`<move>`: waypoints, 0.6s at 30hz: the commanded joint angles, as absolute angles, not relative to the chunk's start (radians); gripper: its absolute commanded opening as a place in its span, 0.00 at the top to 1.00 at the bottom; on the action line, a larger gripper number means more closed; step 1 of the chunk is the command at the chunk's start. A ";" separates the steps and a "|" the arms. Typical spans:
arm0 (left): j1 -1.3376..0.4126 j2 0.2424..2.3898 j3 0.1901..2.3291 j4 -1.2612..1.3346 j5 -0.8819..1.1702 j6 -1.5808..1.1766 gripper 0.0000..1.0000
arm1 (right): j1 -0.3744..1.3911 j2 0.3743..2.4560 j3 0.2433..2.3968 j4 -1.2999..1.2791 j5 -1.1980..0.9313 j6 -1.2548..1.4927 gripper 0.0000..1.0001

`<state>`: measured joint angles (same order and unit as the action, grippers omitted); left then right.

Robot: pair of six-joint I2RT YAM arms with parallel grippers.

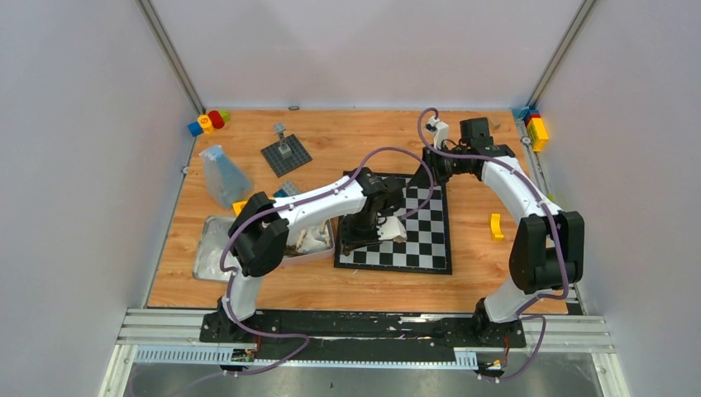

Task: Set up the chess pieces on the board
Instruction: Place the chess piece on the chessboard.

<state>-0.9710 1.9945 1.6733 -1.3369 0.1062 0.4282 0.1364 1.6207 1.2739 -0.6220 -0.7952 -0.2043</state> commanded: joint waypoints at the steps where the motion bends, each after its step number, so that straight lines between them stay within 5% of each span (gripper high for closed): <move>1: -1.001 2.028 1.729 -1.381 0.081 0.401 0.92 | 0.120 1.564 1.264 -0.557 -0.801 -0.226 1.00; 18: -1.023 2.103 1.757 -1.394 0.064 0.365 0.91 | 0.107 1.563 1.250 -0.549 -0.812 -0.218 1.00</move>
<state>-1.0126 2.0911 1.7107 -1.3838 0.0711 0.3889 0.1116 1.6005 1.2568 -0.5858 -0.7937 -0.2047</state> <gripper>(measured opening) 0.225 0.163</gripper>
